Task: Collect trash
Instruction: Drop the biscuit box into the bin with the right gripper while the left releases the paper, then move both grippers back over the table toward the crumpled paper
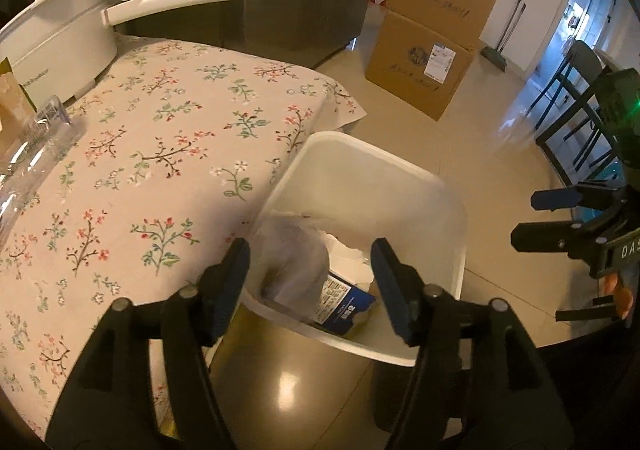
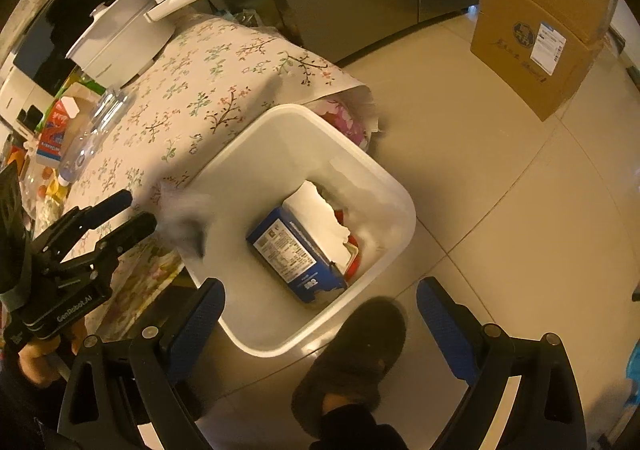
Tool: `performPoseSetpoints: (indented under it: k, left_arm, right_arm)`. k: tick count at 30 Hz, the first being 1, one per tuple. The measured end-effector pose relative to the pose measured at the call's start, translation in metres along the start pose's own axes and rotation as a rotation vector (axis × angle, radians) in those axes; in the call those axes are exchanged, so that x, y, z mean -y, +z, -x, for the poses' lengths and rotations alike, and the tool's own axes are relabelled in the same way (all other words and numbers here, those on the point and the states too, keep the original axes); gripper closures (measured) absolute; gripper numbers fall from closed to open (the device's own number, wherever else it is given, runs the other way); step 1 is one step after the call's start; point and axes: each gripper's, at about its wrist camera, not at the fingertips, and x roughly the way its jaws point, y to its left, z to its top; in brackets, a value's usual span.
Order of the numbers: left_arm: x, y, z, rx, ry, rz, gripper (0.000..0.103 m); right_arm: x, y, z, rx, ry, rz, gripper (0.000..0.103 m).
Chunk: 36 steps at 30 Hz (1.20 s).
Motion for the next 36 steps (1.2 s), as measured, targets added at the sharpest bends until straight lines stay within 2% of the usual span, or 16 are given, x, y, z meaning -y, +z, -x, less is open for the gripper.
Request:
performPoseSetpoints:
  k: [3,15,36]
  left_arm:
    - [-0.007,-0.001,0.004,0.004,0.013,0.010,0.028]
    - [-0.037,-0.008,0.030,0.013,0.036,0.073,0.023]
    - [-0.143,-0.055,0.099,0.032,0.152,0.235,0.019]
  right_arm:
    - [-0.001,0.001,0.000,0.002,-0.004,0.002,0.005]
    - [-0.030,0.008,0.005,0.024,-0.015,0.057,0.005]
    - [-0.117,0.023,-0.006,0.045,-0.004,0.190,0.005]
